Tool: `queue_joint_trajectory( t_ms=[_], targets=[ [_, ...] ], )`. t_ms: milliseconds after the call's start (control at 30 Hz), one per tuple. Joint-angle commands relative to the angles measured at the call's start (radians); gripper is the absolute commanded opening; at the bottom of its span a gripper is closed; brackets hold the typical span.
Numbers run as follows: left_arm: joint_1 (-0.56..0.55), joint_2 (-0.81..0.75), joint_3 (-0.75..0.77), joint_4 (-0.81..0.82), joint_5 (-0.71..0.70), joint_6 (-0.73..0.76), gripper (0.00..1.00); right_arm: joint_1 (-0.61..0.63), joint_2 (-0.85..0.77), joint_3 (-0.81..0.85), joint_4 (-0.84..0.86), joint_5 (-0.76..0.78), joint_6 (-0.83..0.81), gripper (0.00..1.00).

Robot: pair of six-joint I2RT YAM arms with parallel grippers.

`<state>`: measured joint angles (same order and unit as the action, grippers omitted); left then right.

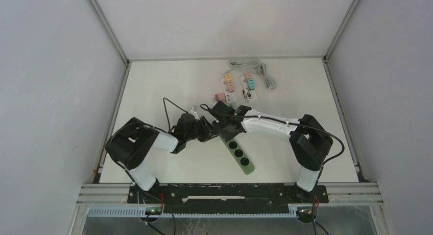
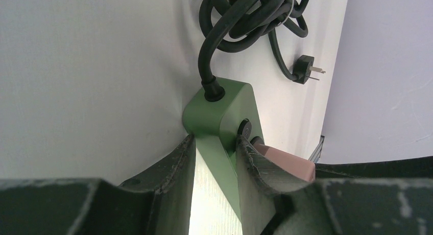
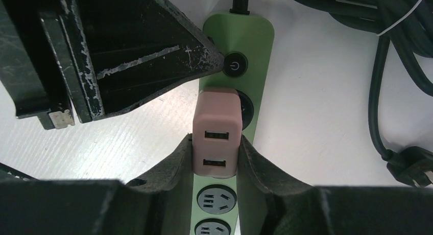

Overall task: Insert the plug
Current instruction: Insert the plug into the socket.

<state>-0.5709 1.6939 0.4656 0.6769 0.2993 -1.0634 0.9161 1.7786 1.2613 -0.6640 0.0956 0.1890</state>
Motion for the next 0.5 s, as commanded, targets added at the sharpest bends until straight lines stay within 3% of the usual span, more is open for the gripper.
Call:
queue_joint_trajectory(
  t_ms=[0, 267, 333, 467],
  targets=[
    [-0.009, -0.022, 0.002, -0.037, -0.011, 0.037, 0.38, 0.012, 0.103, 0.004, 0.022, 0.011, -0.017, 0.00],
    [-0.009, -0.039, -0.006, -0.039, -0.015, 0.036, 0.39, 0.036, 0.073, -0.005, 0.020, 0.028, -0.005, 0.00],
    [-0.009, -0.055, -0.006, -0.057, -0.022, 0.042, 0.41, 0.034, 0.028, -0.005, 0.030, 0.033, -0.003, 0.09],
    [-0.009, -0.100, -0.004, -0.101, -0.041, 0.058, 0.46, 0.028, -0.069, -0.005, 0.044, 0.069, -0.003, 0.37]
  ],
)
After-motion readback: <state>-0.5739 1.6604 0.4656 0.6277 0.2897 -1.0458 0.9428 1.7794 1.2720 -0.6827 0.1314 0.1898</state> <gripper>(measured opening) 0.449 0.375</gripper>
